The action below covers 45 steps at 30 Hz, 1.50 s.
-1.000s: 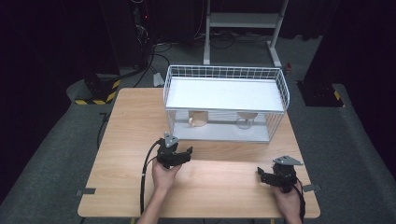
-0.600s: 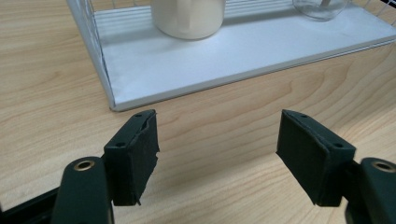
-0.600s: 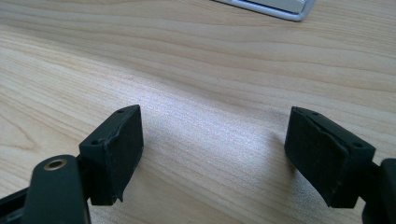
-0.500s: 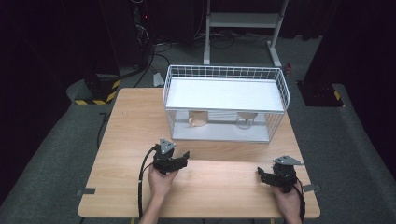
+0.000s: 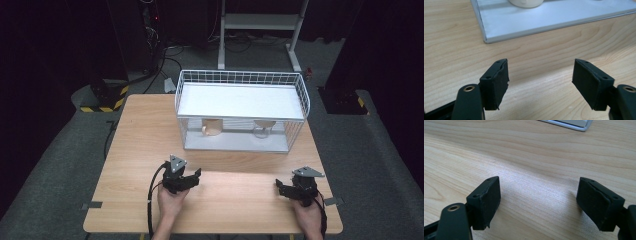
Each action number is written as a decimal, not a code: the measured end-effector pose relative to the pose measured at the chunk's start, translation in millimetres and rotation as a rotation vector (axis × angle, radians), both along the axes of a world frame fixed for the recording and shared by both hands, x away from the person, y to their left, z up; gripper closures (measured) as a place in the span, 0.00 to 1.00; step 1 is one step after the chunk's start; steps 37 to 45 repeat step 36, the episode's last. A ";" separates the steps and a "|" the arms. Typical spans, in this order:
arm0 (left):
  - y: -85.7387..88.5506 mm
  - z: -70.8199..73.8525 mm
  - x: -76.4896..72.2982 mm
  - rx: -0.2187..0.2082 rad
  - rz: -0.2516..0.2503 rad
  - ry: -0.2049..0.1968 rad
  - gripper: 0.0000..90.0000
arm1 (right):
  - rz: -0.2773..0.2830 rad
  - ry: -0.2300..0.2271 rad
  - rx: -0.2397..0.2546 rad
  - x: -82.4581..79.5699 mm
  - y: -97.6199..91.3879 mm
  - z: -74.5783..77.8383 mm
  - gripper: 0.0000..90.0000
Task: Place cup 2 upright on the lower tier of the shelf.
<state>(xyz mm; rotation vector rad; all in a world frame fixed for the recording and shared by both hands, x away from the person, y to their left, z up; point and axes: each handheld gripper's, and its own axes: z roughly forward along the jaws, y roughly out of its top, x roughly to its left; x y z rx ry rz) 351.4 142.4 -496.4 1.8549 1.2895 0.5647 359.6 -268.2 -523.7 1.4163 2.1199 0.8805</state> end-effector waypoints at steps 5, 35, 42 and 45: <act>0.2 -8.0 -4.4 0.020 0.005 0.014 0.32 | -0.003 0.000 0.003 0.0 0.3 0.0 0.22; -3.6 -31.3 -10.1 0.114 0.042 0.062 0.26 | -0.002 0.001 0.003 0.0 0.3 0.0 0.22; -3.6 -31.3 -10.1 0.114 0.042 0.062 0.25 | -0.003 0.001 0.003 -0.1 0.3 0.0 0.22; -3.6 -31.3 -10.1 0.114 0.042 0.062 0.25 | -0.003 0.001 0.003 -0.1 0.3 0.0 0.22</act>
